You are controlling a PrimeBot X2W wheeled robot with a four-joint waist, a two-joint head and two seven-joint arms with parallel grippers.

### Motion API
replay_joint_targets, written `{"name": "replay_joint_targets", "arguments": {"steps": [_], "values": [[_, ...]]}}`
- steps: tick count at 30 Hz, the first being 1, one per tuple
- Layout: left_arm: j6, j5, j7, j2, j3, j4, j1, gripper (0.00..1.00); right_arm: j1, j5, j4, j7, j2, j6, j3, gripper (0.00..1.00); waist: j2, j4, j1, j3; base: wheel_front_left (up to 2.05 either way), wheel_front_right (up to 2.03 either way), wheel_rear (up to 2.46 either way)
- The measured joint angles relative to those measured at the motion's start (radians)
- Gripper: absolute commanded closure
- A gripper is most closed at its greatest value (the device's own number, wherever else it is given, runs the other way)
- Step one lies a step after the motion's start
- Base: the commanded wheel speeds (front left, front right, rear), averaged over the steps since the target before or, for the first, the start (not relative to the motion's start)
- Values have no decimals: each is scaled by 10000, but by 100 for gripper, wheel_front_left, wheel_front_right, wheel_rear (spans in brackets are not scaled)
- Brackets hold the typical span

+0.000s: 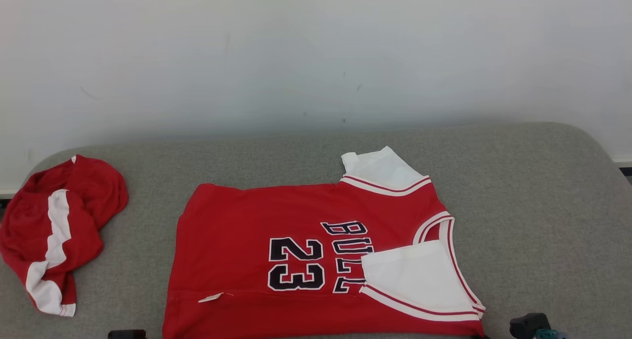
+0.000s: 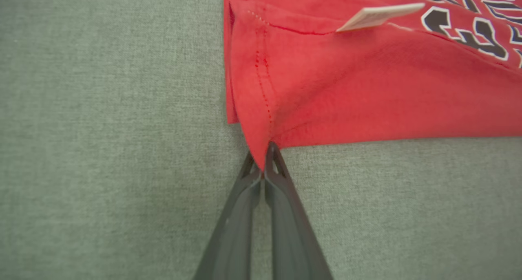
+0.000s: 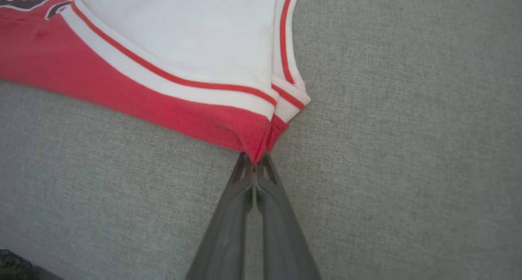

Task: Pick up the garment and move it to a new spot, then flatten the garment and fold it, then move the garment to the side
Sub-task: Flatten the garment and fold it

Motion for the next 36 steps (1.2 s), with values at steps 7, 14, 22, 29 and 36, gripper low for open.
{"name": "replay_joint_targets", "arguments": {"steps": [7,14,22,29,36], "values": [[-2,-56,71,-31,2,-75,15,51,129,146,-316,219,-104,-17,-25,100,0,75,0,-1,0,0,0],[-4,-257,81,-84,153,-288,267,0,569,903,-848,359,-121,-13,-466,0,0,66,0,-56,0,0,0],[-4,-725,-280,267,598,-1340,1027,0,1040,2054,-2050,416,-644,-2,-1158,0,0,-37,0,-113,0,0,0],[635,-786,-1436,686,1407,-2857,1189,0,1040,1977,-3103,-234,-1131,-224,-1787,0,0,-78,0,-134,0,0,0],[1916,-15,-2006,773,1590,-3904,1198,0,93,880,-4033,-813,-1097,-1406,-2006,0,0,-319,1,-72,0,0,0]]}}
